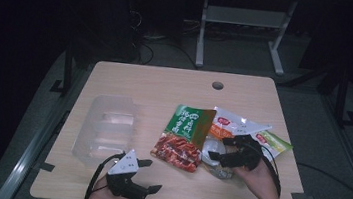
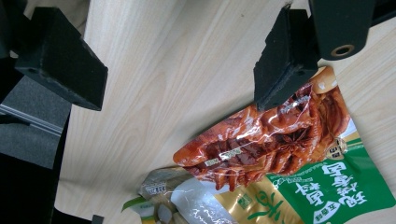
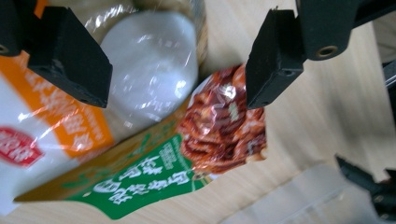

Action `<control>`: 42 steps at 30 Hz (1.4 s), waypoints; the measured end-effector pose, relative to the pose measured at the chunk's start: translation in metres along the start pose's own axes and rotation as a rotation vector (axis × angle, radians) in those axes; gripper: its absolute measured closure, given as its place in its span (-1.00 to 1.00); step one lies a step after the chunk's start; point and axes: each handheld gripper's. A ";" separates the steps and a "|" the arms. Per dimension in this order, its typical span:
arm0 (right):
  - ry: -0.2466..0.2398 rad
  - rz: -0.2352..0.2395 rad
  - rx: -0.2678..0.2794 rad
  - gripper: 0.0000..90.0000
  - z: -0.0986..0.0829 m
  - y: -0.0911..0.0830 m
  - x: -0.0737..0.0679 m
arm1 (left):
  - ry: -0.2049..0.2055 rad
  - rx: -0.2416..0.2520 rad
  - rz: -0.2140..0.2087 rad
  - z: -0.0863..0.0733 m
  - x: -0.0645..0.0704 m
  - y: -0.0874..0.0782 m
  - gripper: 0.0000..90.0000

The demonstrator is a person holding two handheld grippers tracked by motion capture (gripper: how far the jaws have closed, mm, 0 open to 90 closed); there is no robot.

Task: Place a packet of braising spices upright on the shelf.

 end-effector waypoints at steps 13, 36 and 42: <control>0.042 -0.025 -0.044 -0.48 0.041 0.018 0.025 | 0.000 0.002 -0.005 0.001 -0.001 0.003 -0.62; 0.141 -0.123 -0.134 -0.22 0.059 0.067 0.056 | 0.010 0.000 -0.008 0.002 -0.001 0.001 -0.62; 0.137 -0.140 -0.115 0.22 0.061 0.073 0.057 | 0.008 0.001 -0.007 0.002 -0.001 0.002 -0.62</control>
Point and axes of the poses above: each handheld gripper's, and its own axes: y roughly forward along the jaws, z roughly out of its top, x roughly to its right, and after that the axes turned 5 degrees about z, right-handed
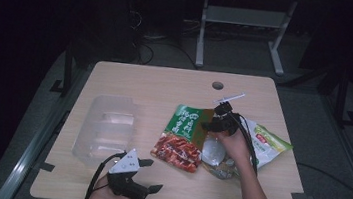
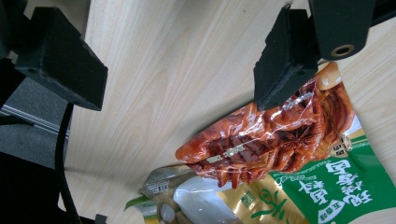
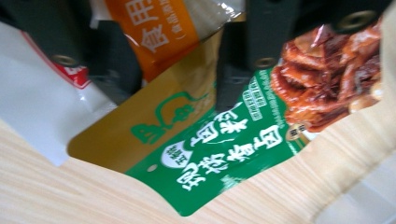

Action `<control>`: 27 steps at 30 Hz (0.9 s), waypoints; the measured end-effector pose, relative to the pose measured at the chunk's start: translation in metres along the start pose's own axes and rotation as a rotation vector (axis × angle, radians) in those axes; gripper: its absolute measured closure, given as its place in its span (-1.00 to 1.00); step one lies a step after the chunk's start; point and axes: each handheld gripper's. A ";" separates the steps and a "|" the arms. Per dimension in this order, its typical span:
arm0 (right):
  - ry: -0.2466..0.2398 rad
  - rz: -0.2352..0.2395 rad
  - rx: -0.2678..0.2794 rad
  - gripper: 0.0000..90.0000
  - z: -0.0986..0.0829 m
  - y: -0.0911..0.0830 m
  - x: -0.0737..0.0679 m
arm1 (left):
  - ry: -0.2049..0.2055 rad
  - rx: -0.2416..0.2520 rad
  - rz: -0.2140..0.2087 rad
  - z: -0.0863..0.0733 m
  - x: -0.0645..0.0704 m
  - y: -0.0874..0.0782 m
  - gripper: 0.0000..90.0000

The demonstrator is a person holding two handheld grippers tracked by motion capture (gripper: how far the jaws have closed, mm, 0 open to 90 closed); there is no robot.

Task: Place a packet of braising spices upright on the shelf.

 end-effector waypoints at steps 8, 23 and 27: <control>0.004 0.045 0.015 0.68 -0.001 0.001 0.004 | -0.013 0.002 0.005 0.001 -0.003 -0.002 -0.62; -0.018 0.122 0.083 0.99 0.001 -0.016 -0.007 | -0.062 0.034 0.019 0.004 -0.010 -0.004 -0.61; -0.039 0.136 0.110 1.00 0.001 -0.027 -0.015 | -0.066 0.034 0.022 0.005 -0.012 -0.004 -0.61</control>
Point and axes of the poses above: each handheld gripper's, and its own axes: y roughly forward along the jaws, z roughly out of its top, x roughly to its right, and after that the axes turned 5 degrees about z, right-handed
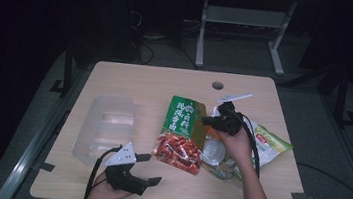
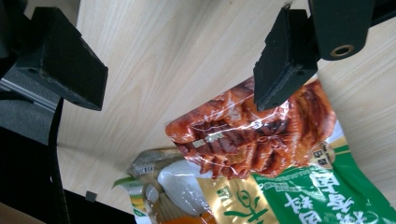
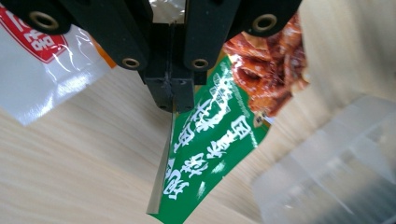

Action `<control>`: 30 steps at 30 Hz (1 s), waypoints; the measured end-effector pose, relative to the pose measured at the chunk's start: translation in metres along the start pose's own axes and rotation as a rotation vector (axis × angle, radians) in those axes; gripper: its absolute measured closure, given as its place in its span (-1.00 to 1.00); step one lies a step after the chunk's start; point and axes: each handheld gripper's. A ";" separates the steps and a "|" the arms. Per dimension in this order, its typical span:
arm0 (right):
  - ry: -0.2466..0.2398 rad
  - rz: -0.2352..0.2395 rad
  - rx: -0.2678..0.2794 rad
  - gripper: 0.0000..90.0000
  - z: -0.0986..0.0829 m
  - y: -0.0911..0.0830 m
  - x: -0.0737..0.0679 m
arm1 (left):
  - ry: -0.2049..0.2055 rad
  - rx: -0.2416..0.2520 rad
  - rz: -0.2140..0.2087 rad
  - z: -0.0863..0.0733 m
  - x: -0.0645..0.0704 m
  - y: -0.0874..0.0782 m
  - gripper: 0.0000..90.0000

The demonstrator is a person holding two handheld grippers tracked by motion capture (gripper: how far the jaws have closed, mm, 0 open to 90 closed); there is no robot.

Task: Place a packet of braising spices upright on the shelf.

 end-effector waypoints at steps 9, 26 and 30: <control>-0.076 0.036 0.068 1.00 -0.001 -0.025 -0.015 | -0.007 -0.013 0.000 0.006 -0.001 0.008 -0.62; -0.219 0.092 0.140 1.00 -0.015 -0.064 -0.042 | -0.076 -0.064 0.072 0.025 -0.020 0.059 -0.60; -0.222 0.101 0.151 1.00 -0.020 -0.064 -0.039 | -0.104 -0.084 0.105 0.031 -0.025 0.070 -0.51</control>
Point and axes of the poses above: each handheld gripper's, and its own axes: y roughly forward along the jaws, z roughly out of its top, x roughly to its right, and after that the axes turned 5 degrees about z, right-handed
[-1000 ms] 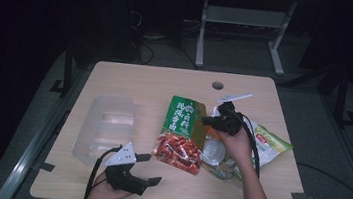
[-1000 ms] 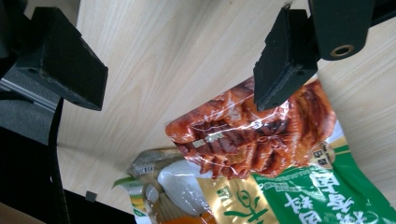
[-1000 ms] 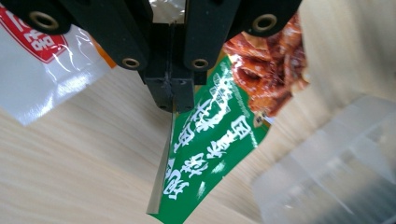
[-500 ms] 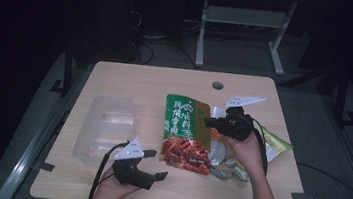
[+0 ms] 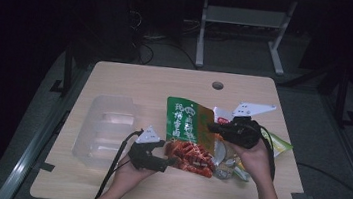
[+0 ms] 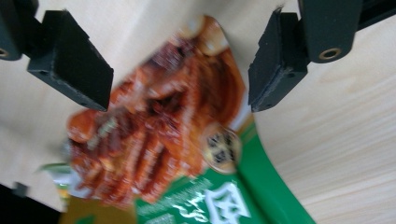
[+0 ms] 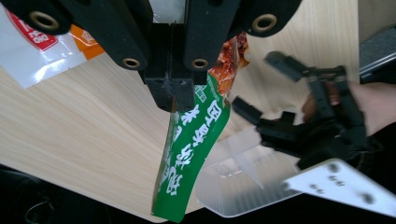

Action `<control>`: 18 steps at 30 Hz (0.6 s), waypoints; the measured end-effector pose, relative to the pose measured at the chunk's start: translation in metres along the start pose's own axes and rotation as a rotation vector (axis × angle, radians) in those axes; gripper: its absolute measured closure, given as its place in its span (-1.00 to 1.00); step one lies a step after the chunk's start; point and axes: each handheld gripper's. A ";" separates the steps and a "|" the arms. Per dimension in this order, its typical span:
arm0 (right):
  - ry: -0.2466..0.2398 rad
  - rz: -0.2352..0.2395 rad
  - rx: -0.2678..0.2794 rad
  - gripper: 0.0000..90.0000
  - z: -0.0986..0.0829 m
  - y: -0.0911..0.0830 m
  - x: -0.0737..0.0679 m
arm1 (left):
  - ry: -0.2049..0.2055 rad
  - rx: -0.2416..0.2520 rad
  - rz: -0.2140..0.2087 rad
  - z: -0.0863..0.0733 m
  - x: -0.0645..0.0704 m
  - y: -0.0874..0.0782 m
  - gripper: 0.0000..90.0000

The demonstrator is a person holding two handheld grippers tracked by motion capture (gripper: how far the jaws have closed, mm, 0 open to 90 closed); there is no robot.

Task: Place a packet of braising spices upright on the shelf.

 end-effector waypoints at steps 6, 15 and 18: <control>-0.009 0.007 -0.006 1.00 -0.003 -0.002 0.004 | -0.076 -0.031 -0.026 0.010 -0.015 0.017 -0.48; -0.006 0.005 -0.008 1.00 -0.006 0.000 0.006 | -0.067 -0.035 -0.131 0.014 -0.018 0.021 0.51; -0.002 0.003 0.002 1.00 -0.007 -0.003 0.007 | -0.025 -0.015 -0.125 0.013 -0.013 0.015 0.73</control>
Point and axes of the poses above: each handheld gripper's, and its own axes: y roughly forward along the jaws, z roughly out of its top, x roughly to its right, and after that the axes turned 5 degrees about z, right-handed
